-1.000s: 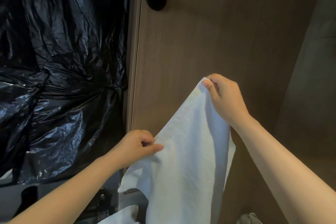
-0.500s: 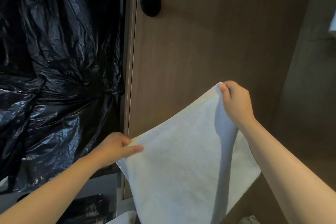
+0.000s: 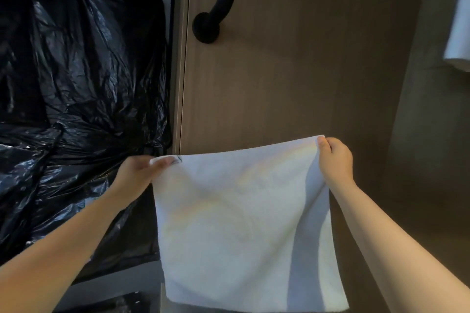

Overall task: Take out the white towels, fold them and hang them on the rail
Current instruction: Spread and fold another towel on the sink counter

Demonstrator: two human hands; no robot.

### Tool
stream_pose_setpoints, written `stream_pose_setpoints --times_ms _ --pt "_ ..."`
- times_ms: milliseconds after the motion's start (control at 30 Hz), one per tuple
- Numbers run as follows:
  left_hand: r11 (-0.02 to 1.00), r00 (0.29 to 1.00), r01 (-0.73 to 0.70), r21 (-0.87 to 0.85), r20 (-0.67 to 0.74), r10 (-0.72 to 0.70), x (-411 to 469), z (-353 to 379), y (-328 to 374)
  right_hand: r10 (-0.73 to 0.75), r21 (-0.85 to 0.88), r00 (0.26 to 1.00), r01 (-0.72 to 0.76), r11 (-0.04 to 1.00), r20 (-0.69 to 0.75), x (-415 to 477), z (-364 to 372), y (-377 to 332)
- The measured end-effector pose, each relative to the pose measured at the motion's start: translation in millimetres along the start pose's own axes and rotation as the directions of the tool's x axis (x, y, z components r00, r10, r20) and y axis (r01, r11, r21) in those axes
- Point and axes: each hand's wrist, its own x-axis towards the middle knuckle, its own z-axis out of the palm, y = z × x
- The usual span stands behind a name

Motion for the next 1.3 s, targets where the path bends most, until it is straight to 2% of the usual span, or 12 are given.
stream_pose_setpoints --times_ms 100,267,467,733,1000,1100,1167,1233,1300 --pt "0.997 0.997 -0.006 -0.074 -0.073 0.0 20 -7 19 0.105 0.08 0.994 -0.104 0.991 -0.008 9 4 -2" --pt "0.988 0.979 -0.037 -0.149 -0.204 0.006 44 -9 41 0.158 0.158 0.987 -0.15 0.976 -0.04 25 9 -16" --pt "0.993 0.958 -0.037 -0.108 -0.286 0.005 49 -6 50 0.243 0.167 0.97 -0.235 0.958 -0.029 31 11 -16" --pt "0.974 0.965 0.048 -0.223 -0.24 -0.103 52 -4 44 0.241 0.161 0.97 -0.234 0.959 -0.028 32 12 -18" --pt "0.967 0.976 0.054 -0.249 -0.191 -0.104 48 -2 47 0.247 0.118 0.969 -0.241 0.963 -0.034 30 11 -10" --pt "0.981 0.988 -0.012 -0.195 -0.153 -0.018 40 4 56 0.225 -0.04 0.974 -0.224 0.974 0.022 24 8 -2" --pt "0.991 0.994 -0.05 -0.128 -0.104 0.036 33 14 67 0.166 -0.107 0.985 -0.159 0.981 0.052 16 8 0" --pt "0.998 0.998 -0.064 -0.028 -0.022 0.063 26 28 78 0.051 -0.094 0.995 -0.043 0.995 0.082 5 10 -7" --pt "0.995 0.995 -0.08 0.06 0.067 0.076 18 42 85 -0.056 0.022 0.985 0.053 0.998 0.165 -11 17 -24"
